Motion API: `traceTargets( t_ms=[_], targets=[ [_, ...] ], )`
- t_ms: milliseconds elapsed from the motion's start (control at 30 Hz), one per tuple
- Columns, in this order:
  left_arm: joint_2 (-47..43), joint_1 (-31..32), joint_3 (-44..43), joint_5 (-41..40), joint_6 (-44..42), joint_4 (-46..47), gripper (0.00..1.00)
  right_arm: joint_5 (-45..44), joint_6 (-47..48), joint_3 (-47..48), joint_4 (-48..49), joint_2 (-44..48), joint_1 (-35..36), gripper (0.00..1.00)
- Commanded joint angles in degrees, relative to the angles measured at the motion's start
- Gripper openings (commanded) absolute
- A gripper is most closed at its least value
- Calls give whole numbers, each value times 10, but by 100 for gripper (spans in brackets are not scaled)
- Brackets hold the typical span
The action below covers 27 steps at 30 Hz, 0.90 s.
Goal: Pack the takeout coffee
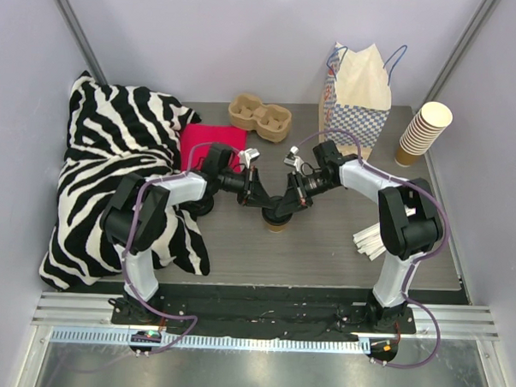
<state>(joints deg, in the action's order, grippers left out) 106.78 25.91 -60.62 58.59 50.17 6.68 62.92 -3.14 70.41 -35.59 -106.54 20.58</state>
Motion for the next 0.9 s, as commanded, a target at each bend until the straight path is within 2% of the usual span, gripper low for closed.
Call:
traceTargets(
  t_ms=[0,633,867],
  targets=[
    [36,-4,8,-76,-53,-65,0,-90,30,-34,-10,-37,-6,1],
    [77,-10,2,-81,-61,-84,0,-108,36,-63,14,-75,-27,1],
    [65,-10,0,-82,-72,-90,0,-55,33,-25,-9,-21,-27,1]
  ],
)
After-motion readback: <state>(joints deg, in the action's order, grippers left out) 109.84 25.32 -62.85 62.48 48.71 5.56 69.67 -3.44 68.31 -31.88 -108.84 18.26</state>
